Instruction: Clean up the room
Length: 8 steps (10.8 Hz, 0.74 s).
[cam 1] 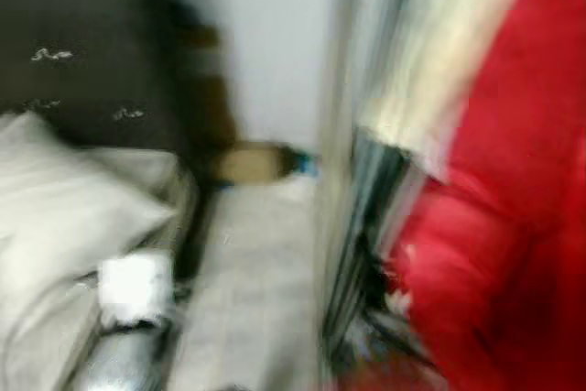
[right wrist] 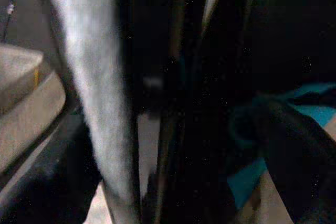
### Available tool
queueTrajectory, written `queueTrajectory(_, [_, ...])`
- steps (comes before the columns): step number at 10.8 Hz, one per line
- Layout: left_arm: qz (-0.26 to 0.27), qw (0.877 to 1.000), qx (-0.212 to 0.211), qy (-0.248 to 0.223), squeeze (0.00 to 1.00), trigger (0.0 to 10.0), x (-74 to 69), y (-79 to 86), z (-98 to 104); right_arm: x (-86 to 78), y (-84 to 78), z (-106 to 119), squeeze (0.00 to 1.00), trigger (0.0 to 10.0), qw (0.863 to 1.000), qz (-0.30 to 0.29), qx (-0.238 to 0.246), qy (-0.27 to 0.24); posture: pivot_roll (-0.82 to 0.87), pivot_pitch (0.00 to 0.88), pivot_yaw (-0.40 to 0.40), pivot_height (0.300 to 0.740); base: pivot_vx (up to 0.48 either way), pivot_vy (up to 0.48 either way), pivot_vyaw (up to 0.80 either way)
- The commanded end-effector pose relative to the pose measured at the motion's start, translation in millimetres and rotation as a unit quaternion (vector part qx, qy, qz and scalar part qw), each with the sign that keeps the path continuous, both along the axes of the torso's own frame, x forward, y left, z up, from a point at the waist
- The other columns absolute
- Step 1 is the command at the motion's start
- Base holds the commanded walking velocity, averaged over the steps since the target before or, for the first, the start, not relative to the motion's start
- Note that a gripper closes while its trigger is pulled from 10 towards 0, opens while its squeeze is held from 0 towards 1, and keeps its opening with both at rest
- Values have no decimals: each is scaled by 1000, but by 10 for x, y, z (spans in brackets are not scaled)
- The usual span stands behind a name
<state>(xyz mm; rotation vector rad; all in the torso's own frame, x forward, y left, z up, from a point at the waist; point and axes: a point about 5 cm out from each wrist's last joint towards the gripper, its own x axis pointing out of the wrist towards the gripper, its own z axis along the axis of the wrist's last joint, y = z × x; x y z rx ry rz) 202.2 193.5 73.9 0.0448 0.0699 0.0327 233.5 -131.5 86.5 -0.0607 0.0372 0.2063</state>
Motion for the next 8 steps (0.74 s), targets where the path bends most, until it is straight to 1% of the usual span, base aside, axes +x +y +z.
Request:
queueTrajectory(1, [-33, 999, -21, -8, 0, 10000, 59, -204, 26, -52, -392, -19, 0, 10000, 996, -85, -19, 2, 19, 104, -35, 740, 0, 480, 0])
queueTrajectory(5, [-27, 999, -26, -7, 0, 10000, 59, -189, 21, -51, -395, -19, 0, 10000, 996, -82, -22, 0, 17, 97, -35, 740, 0, 480, 0])
queueTrajectory(6, [-25, 999, -21, -17, 0, 10000, 57, -189, 42, -52, -403, -21, 0, 10000, 996, -84, -23, 0, 17, 97, -35, 740, 0, 368, 0])
queueTrajectory(8, [-33, 999, -21, -16, 0, 10000, 66, -201, 43, -44, -406, -17, 0, 10000, 996, -85, -23, 1, 13, 95, -33, 740, 0, 0, 0])
